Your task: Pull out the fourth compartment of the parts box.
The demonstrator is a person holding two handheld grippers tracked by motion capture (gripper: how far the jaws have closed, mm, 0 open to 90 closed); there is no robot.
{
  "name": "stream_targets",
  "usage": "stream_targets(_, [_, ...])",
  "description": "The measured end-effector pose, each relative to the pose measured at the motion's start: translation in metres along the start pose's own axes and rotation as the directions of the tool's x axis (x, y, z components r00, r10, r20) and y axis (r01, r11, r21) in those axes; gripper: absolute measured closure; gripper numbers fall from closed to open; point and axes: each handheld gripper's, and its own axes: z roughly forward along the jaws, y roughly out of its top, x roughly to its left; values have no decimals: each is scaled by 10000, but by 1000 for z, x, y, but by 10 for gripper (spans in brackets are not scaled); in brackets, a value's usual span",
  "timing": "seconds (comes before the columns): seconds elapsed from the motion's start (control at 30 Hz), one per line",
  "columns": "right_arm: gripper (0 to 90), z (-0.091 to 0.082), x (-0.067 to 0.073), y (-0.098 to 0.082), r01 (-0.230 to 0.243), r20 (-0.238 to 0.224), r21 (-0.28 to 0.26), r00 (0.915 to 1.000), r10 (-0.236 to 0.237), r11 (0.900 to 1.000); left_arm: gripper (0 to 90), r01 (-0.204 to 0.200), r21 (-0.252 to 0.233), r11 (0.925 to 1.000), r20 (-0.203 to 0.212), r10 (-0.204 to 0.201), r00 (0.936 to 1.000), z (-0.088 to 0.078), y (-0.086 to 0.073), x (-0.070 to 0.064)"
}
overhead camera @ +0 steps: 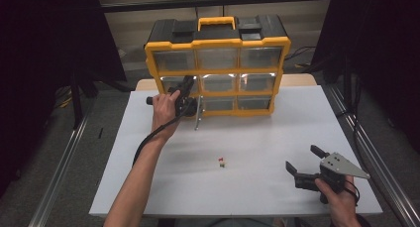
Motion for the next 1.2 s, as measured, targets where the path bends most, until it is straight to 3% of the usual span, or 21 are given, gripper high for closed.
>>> stream_targets(0.33, [15,1,0,0,6,-30,1,10000,-6,10000,795,-7,0,10000,49,7,10000,-1,0,0])
stream_targets(0.37, [15,1,0,0,1,-28,5,10000,-1,10000,796,324,-405,9987,-133,-330,9994,1,-1,-2])
stream_targets(0.4, [15,0,0,0,-2,-16,14,10000,2,10000,797,40,-48,10000,3,-40,10000,-2,0,1])
stream_targets(0.47, [14,0,0,0,-6,15,-4,10000,6,10000,798,43,-6,10000,-16,-43,10000,-3,1,2])
stream_targets(0.6, [15,1,0,0,13,-64,22,10000,-13,10000,799,73,-292,9995,-169,-78,9998,-4,0,1])
stream_targets(0.67, [15,0,0,0,3,-38,10,10000,-3,10000,799,50,-4,10000,-99,-51,9999,-7,1,1])
stream_targets(0.73, [15,0,0,0,-19,9,-6,10000,19,10000,799,226,-155,9996,-79,-227,9997,-7,0,0])
stream_targets(0.77, [14,0,0,0,-21,-7,-13,10000,21,10000,798,94,-130,9999,-68,-95,9999,-8,1,1])
stream_targets(0.93, [14,0,0,0,-14,3,-28,10000,14,10000,799,246,-214,9995,-97,-248,9996,-11,1,0])
stream_targets(1.0, [14,0,0,0,-20,0,-27,10000,20,10000,798,57,-95,9999,-102,-58,9999,-13,2,1])
stream_targets(1.07, [14,0,0,0,-21,-5,-29,10000,21,10000,799,194,-217,9996,-160,-197,9997,-14,2,0])
stream_targets(1.2, [14,0,0,0,-9,4,-28,10000,9,10000,800,51,-150,9999,-205,-54,9998,-17,2,0])
